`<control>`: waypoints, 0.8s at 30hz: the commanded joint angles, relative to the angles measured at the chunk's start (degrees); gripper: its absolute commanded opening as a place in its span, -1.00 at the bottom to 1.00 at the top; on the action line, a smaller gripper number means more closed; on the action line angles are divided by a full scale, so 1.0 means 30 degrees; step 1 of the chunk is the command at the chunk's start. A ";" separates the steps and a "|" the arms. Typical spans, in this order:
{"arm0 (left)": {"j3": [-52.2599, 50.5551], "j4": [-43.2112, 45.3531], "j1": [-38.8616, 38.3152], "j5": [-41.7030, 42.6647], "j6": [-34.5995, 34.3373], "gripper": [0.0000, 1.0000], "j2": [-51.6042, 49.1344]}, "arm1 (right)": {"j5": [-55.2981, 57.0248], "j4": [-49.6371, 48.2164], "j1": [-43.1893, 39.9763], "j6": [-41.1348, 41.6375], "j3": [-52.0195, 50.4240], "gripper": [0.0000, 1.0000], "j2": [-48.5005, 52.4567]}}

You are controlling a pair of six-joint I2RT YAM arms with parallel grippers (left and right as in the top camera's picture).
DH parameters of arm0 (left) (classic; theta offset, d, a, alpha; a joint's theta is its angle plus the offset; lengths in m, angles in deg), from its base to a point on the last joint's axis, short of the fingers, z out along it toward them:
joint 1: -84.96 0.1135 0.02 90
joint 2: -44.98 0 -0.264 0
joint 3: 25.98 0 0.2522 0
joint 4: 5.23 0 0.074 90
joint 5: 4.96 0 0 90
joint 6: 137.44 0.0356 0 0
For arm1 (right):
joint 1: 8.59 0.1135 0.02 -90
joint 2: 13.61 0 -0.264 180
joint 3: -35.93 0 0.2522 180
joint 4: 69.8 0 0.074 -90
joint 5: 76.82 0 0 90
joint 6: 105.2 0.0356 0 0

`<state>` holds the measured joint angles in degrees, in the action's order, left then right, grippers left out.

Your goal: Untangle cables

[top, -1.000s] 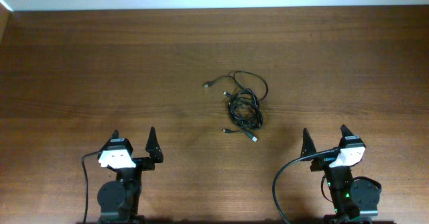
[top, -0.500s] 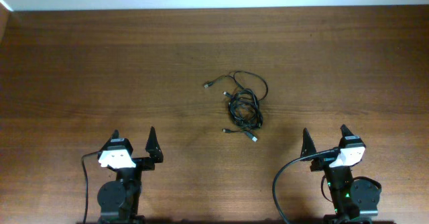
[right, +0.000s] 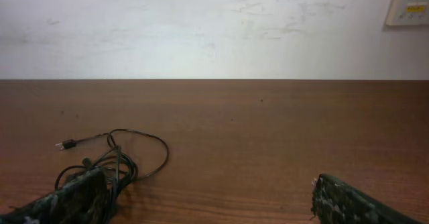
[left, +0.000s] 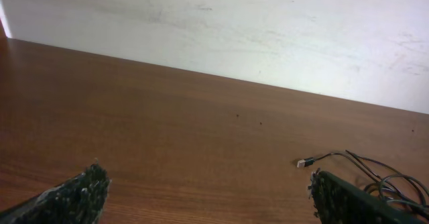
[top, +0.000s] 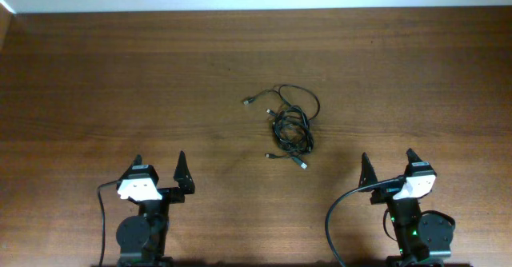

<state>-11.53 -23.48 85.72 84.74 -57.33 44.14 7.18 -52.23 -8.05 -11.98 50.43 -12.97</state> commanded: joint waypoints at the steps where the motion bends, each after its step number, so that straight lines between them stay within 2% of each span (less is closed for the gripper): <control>1: -0.0051 -0.0102 -0.0087 -0.0197 0.0386 0.98 0.0182 | 0.0095 0.0066 0.0066 0.0080 -0.0138 0.97 -0.0036; 13: -0.0051 -0.0102 -0.0073 0.0102 0.0809 0.98 0.0182 | 0.0087 0.0073 0.0073 0.0080 -0.0138 0.97 -0.0036; 18: 0.0189 -0.0131 -0.0073 0.1909 0.1413 0.98 0.0168 | 0.0095 0.0066 0.0066 0.0080 -0.0138 0.97 -0.0036; 20: 0.0991 -0.0517 -0.0073 0.2266 0.2317 0.98 -0.0160 | 0.0095 0.0066 0.0066 0.0080 -0.0138 0.97 -0.0036; 24: 0.3621 -0.2062 -0.0080 0.2718 0.2331 0.99 -0.2025 | 0.0087 0.0066 0.0066 0.0080 -0.0138 0.97 -0.0036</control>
<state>-6.59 -28.20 85.72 90.49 -52.06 41.30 7.20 -52.23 -8.05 -11.98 50.43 -12.97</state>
